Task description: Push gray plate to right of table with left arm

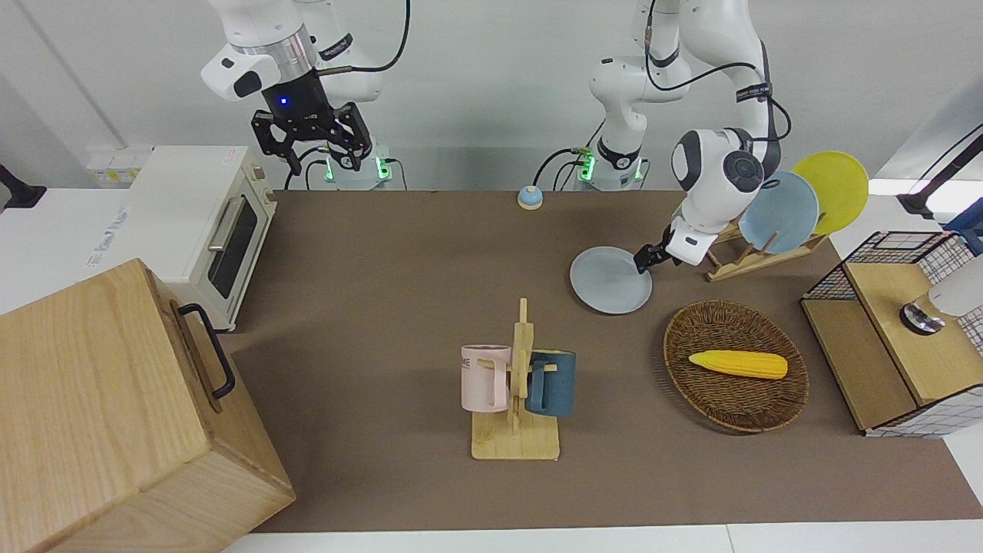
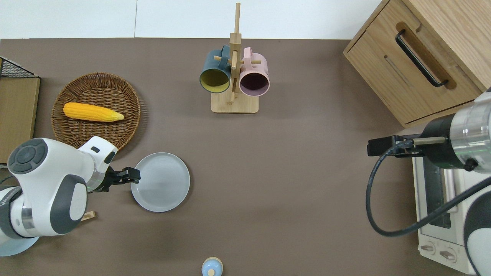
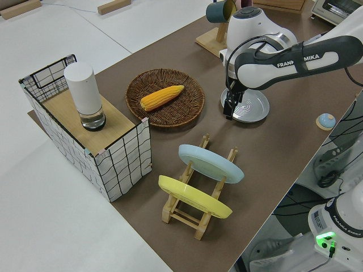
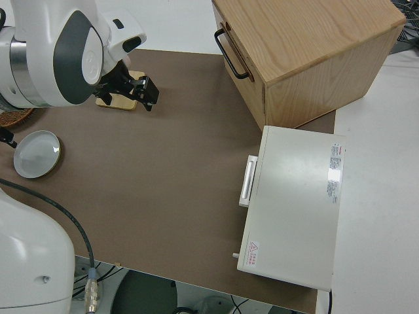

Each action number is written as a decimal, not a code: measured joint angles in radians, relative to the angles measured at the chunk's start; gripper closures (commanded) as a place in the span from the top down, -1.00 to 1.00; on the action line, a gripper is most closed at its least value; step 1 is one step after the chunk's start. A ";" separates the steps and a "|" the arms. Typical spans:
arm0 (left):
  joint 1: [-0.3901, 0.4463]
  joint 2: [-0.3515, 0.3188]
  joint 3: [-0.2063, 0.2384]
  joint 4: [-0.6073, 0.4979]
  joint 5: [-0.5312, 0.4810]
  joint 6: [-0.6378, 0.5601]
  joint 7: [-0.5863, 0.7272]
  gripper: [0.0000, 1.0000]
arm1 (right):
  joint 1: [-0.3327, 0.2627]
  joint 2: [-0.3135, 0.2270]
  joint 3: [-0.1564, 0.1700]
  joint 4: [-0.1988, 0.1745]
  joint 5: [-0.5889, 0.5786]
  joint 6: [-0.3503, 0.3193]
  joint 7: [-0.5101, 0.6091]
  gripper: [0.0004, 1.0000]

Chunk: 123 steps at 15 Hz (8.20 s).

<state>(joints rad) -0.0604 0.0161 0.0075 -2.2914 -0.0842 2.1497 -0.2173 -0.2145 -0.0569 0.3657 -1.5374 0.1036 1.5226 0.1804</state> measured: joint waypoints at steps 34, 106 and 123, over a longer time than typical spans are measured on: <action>-0.011 0.040 -0.016 -0.044 -0.028 0.079 0.119 -0.97 | 0.000 0.000 0.000 0.000 0.000 0.000 0.000 0.99; -0.379 0.149 -0.321 0.017 -0.203 0.462 -0.613 -1.00 | 0.000 0.000 0.000 0.000 0.000 0.000 0.000 0.99; -0.392 0.180 -0.312 0.048 -0.085 0.398 -0.618 0.97 | 0.000 0.000 0.000 0.000 0.000 0.000 0.000 0.99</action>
<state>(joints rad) -0.4526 0.1964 -0.3047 -2.2432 -0.1695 2.5479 -0.8351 -0.2145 -0.0569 0.3657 -1.5374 0.1036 1.5226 0.1804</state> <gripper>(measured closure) 0.013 0.004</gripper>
